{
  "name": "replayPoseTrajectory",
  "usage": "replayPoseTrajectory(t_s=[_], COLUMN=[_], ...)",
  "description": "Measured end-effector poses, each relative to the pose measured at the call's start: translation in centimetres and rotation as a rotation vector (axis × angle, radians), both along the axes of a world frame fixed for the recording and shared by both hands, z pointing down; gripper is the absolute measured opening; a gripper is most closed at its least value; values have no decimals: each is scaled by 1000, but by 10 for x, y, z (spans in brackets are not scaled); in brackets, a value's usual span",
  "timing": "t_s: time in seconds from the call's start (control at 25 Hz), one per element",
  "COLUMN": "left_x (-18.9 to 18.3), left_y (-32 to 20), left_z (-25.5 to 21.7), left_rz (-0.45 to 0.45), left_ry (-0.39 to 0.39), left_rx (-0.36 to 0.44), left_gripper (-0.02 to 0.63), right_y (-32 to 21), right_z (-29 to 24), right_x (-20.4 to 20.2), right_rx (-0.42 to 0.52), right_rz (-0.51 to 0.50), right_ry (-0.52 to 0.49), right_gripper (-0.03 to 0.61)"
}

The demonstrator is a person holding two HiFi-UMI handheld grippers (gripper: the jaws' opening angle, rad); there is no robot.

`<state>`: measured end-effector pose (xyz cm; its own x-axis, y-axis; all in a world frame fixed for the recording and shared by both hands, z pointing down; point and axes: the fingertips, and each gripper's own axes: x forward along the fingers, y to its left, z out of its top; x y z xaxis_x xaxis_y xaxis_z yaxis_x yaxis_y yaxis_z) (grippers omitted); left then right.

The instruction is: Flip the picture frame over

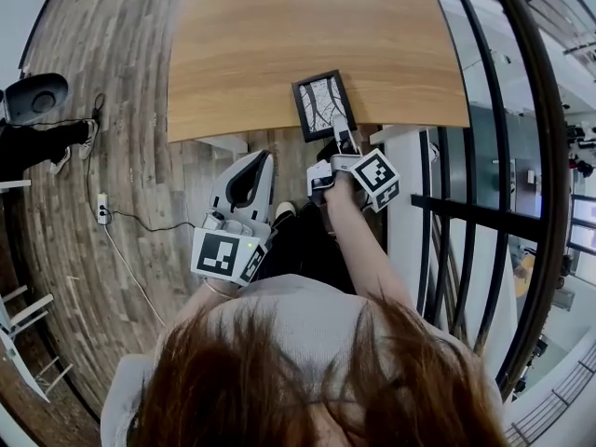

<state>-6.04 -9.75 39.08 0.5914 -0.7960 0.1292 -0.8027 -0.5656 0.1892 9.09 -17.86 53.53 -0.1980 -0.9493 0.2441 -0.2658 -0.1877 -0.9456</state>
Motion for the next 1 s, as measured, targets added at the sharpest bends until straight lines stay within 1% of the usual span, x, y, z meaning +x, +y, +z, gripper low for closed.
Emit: replayPoseTrajectory(t_s=[0.08, 0.16, 0.28, 0.44, 0.52, 0.6, 0.68, 0.8, 0.88, 0.92, 1.0], left_x=[1, 2, 4, 1, 0, -1, 0, 2, 2, 1, -1], left_y=[0, -1, -3, -4, -5, -7, -7, -8, -8, -8, -9], left_z=[-2, -4, -8, -12, -14, -14, -14, -16, -16, -16, -17], left_rz=[-5, -9, -8, -11, -14, -16, -15, -11, -9, -11, -16], left_ry=[4, 4, 2, 2, 2, 0, -1, -1, -2, -2, 0], left_rx=[5, 11, 18, 26, 30, 33, 34, 37, 39, 39, 37], left_gripper=[6, 6, 6, 6, 6, 6, 6, 6, 6, 6, 6], right_y=[-2, -4, -9, -14, -15, -17, -18, -19, -19, -20, -20], right_z=[-7, -16, -33, -50, -61, -72, -83, -93, -91, -89, -83], right_x=[7, 15, 24, 25, 25, 24, 19, 8, 1, -2, -8], right_rx=[21, 47, 94, 145, 173, 201, 239, 290, 301, 302, 307], right_rz=[-3, -9, -54, -108, -130, -160, -211, -316, -392, -427, -497], right_ry=[58, 145, 351, 569, 703, 870, 1078, 1400, 1603, 1685, 1817], right_gripper=[74, 72, 72, 71, 67, 66, 66, 66, 66, 66, 66])
